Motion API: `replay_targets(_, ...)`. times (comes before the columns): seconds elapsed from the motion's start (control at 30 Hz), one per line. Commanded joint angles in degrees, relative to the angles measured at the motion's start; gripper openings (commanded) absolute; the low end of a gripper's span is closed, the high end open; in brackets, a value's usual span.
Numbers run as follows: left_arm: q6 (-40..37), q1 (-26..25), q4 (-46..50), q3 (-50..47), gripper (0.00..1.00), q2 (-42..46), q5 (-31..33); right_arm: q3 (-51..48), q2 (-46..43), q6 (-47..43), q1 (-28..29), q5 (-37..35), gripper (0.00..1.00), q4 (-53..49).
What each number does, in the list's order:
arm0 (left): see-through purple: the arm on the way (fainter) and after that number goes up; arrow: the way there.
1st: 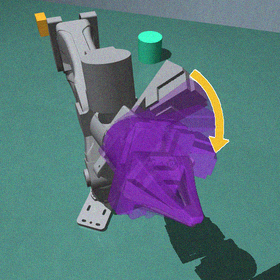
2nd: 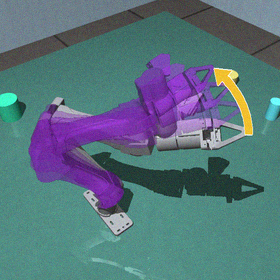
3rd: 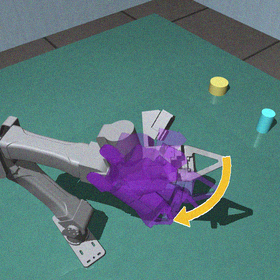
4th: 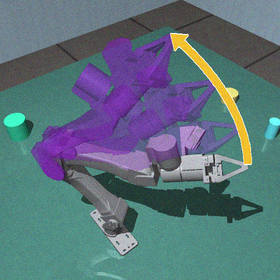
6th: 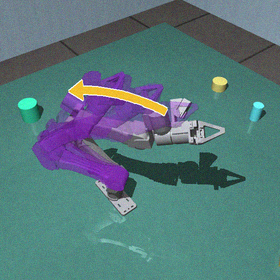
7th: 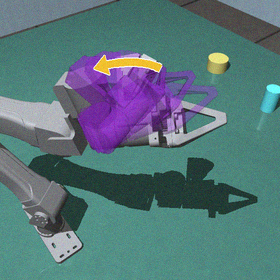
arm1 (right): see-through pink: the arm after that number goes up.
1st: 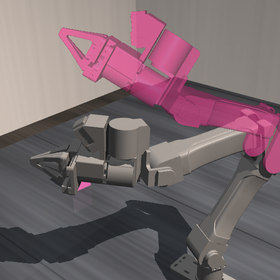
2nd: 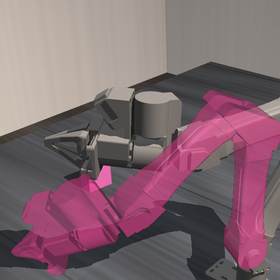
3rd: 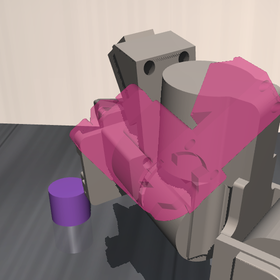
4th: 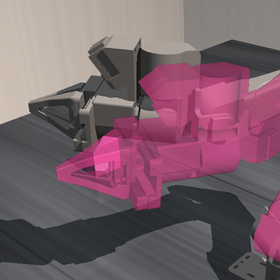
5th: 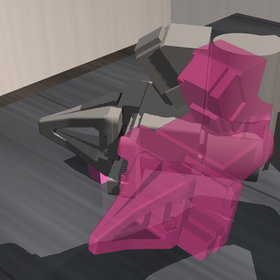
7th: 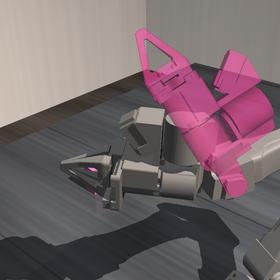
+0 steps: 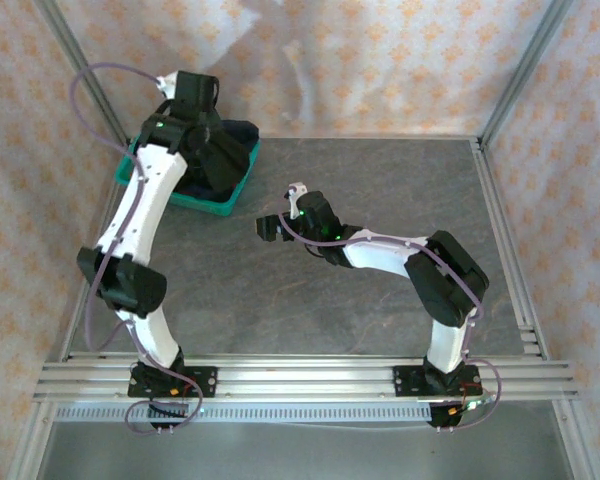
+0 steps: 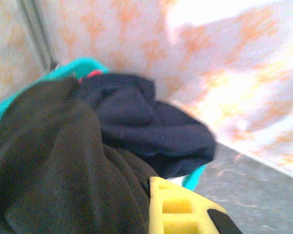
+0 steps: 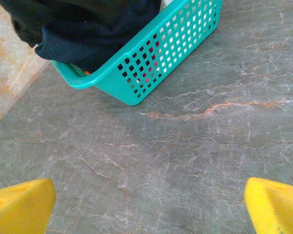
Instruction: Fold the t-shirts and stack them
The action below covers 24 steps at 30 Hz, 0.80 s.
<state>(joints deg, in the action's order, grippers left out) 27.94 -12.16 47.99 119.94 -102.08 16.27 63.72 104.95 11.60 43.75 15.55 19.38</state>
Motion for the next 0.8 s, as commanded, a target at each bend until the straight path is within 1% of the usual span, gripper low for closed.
replay_targets(0.0, -4.8, -2.9, 3.2, 5.5, 0.0, 3.5, -2.9, -0.4, -2.4, 0.8, 0.5, 0.6, 0.99, 2.2)
replay_targets(0.1, -6.2, -5.6, 3.3, 7.6, 0.0, 5.8, -6.2, -1.8, -3.9, 0.8, 0.4, -0.1, 0.99, 2.5)
replay_targets(0.2, -9.9, -11.0, 3.9, 10.5, 0.0, 6.9, -4.1, -3.8, -6.1, 0.7, 0.4, -1.2, 0.99, 2.9)
replay_targets(0.33, -12.0, -18.4, 5.3, 14.5, 0.0, 7.1, -2.7, -6.4, -8.6, 0.3, 0.1, -2.4, 0.99, 2.8)
replay_targets(0.47, -12.4, -25.4, 3.7, 14.7, 0.0, 6.2, -4.4, -10.0, -12.2, 0.5, -0.7, -3.4, 0.99, 3.8)
replay_targets(0.53, -11.7, -26.7, 3.1, 14.3, 0.0, 4.8, -6.4, -12.8, -15.0, 0.5, -0.9, -4.2, 0.99, 4.8)
replay_targets(0.63, -10.5, -26.7, 3.3, 13.8, 0.0, 1.3, -6.6, -18.6, -20.8, 0.8, -1.1, -6.8, 0.99, 7.0)
replay_targets(0.67, -10.4, -26.7, 3.3, 13.5, 0.03, -0.2, -6.2, -20.7, -23.1, 1.1, -1.1, -7.8, 0.99, 7.6)
replay_targets(0.7, -10.3, -26.7, 3.2, 13.1, 0.17, -1.8, -6.2, -22.8, -25.3, 1.3, -1.1, -8.8, 0.99, 7.9)
replay_targets(0.73, -10.3, -26.7, 3.1, 13.1, 0.37, -3.3, -6.7, -24.3, -27.1, 1.5, -1.1, -9.4, 0.99, 7.7)
replay_targets(0.77, -10.7, -26.7, 3.1, 13.2, 0.67, -5.2, -7.6, -25.9, -29.0, 1.7, -1.1, -9.9, 0.99, 7.3)
